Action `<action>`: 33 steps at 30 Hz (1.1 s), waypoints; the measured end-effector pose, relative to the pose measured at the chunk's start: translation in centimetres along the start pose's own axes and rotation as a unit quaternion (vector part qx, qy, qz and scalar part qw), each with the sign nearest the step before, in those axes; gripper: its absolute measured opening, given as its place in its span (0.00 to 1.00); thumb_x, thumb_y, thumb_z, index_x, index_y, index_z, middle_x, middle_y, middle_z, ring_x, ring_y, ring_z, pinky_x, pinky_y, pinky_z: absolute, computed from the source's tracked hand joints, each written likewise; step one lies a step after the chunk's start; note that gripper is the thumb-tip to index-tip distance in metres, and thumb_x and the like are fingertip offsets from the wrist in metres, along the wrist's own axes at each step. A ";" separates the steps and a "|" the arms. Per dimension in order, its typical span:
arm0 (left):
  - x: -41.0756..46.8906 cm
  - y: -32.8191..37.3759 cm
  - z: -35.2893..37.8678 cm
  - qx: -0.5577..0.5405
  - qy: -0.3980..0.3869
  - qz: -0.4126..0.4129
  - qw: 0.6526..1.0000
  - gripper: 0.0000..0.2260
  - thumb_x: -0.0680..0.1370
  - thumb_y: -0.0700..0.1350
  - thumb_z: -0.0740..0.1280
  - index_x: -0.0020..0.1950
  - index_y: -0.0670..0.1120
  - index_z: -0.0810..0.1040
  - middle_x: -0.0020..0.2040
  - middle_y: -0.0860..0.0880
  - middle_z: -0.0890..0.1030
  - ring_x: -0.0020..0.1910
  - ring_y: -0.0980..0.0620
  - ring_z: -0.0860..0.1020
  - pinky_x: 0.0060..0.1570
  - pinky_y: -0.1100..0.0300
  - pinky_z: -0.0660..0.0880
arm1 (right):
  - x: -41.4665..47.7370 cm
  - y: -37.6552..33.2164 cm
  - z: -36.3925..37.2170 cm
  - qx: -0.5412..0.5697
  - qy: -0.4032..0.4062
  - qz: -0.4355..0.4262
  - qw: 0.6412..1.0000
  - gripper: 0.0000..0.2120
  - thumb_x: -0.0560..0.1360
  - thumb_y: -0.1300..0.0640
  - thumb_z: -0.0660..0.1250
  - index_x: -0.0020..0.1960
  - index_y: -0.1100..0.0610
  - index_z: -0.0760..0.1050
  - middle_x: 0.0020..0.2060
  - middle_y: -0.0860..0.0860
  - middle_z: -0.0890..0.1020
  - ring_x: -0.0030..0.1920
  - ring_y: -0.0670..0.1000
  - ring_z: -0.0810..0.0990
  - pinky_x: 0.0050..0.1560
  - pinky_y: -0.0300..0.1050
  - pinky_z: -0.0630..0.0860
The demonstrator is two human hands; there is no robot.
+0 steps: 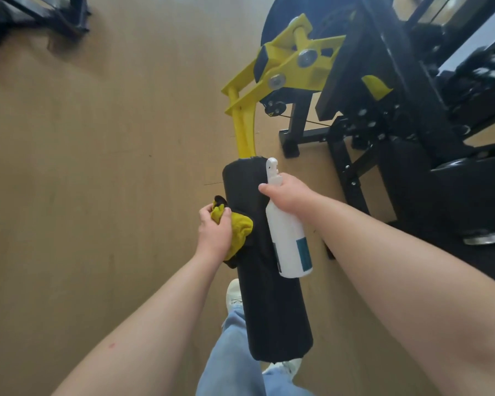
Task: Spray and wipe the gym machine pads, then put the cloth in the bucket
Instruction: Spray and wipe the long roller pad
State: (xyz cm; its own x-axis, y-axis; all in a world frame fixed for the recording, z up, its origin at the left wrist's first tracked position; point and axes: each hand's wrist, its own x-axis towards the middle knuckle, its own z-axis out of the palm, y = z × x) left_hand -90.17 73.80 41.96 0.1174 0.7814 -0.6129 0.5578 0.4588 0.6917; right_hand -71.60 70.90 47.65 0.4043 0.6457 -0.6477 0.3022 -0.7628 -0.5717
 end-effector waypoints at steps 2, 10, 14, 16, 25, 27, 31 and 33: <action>0.0 0.2 0.0 0.003 -0.002 -0.004 1.000 0.22 0.85 0.57 0.59 0.76 0.50 0.63 0.62 0.48 0.72 0.60 0.43 0.74 0.64 0.44 0.75 | -0.3 0.1 0.3 -0.010 0.004 -0.002 1.000 0.12 0.82 0.46 0.64 0.55 0.55 0.72 0.43 0.52 0.76 0.41 0.50 0.75 0.42 0.47 0.73; -2.3 0.3 -0.4 0.025 -0.003 0.012 1.000 0.23 0.85 0.57 0.58 0.77 0.50 0.62 0.61 0.49 0.71 0.58 0.45 0.72 0.60 0.49 0.74 | -4.5 3.0 1.3 -0.031 -0.046 0.010 0.998 0.11 0.80 0.50 0.65 0.50 0.59 0.73 0.41 0.54 0.74 0.43 0.54 0.73 0.45 0.49 0.69; -4.5 -0.1 -0.5 0.032 0.005 0.008 0.999 0.21 0.84 0.58 0.60 0.73 0.48 0.65 0.62 0.46 0.74 0.57 0.44 0.75 0.58 0.48 0.76 | -8.1 6.0 2.0 0.006 -0.104 0.037 0.994 0.17 0.79 0.48 0.68 0.62 0.58 0.76 0.48 0.55 0.79 0.46 0.52 0.77 0.49 0.50 0.74; -5.8 -0.5 -0.6 0.037 0.002 0.011 0.999 0.20 0.83 0.57 0.63 0.69 0.47 0.67 0.61 0.46 0.74 0.56 0.45 0.76 0.54 0.50 0.76 | -9.9 7.4 2.6 -0.020 -0.091 0.038 0.995 0.18 0.79 0.48 0.68 0.60 0.61 0.76 0.44 0.53 0.77 0.44 0.52 0.75 0.45 0.48 0.72; -11.8 -2.2 -0.1 0.106 0.024 0.030 0.994 0.19 0.83 0.59 0.62 0.68 0.49 0.69 0.62 0.48 0.65 0.55 0.44 0.73 0.51 0.51 0.72 | -17.0 12.4 5.5 -0.055 -0.097 0.023 0.993 0.08 0.78 0.50 0.67 0.51 0.55 0.76 0.43 0.52 0.78 0.43 0.51 0.78 0.41 0.45 0.72; -13.1 -2.5 0.2 0.105 0.035 0.025 0.994 0.18 0.83 0.58 0.61 0.67 0.48 0.71 0.61 0.48 0.63 0.55 0.44 0.72 0.51 0.51 0.71 | -18.1 13.7 5.9 -0.061 -0.109 0.026 0.992 0.08 0.78 0.50 0.67 0.48 0.53 0.73 0.43 0.52 0.78 0.42 0.51 0.76 0.39 0.44 0.71; -15.7 -3.8 0.9 0.087 0.044 0.063 0.993 0.14 0.85 0.56 0.58 0.58 0.47 0.73 0.61 0.48 0.64 0.55 0.44 0.72 0.54 0.53 0.68 | -20.0 15.4 6.2 -0.079 -0.159 0.024 0.984 0.11 0.76 0.50 0.67 0.51 0.57 0.75 0.42 0.52 0.78 0.42 0.51 0.76 0.42 0.46 0.71; -17.0 -5.3 1.6 0.092 0.034 0.096 0.991 0.12 0.85 0.56 0.59 0.57 0.48 0.72 0.61 0.49 0.65 0.56 0.45 0.73 0.55 0.53 0.69 | -20.6 16.2 6.3 -0.097 -0.154 0.035 0.983 0.10 0.76 0.50 0.68 0.50 0.58 0.76 0.41 0.52 0.78 0.41 0.51 0.77 0.42 0.46 0.72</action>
State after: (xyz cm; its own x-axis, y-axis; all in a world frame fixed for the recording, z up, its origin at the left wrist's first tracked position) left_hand -93.79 57.42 48.06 0.1843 0.8765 -0.4447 0.6712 0.2182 0.7084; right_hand -80.42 45.47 48.56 0.1583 0.5488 -0.8209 0.4541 -0.7787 -0.4330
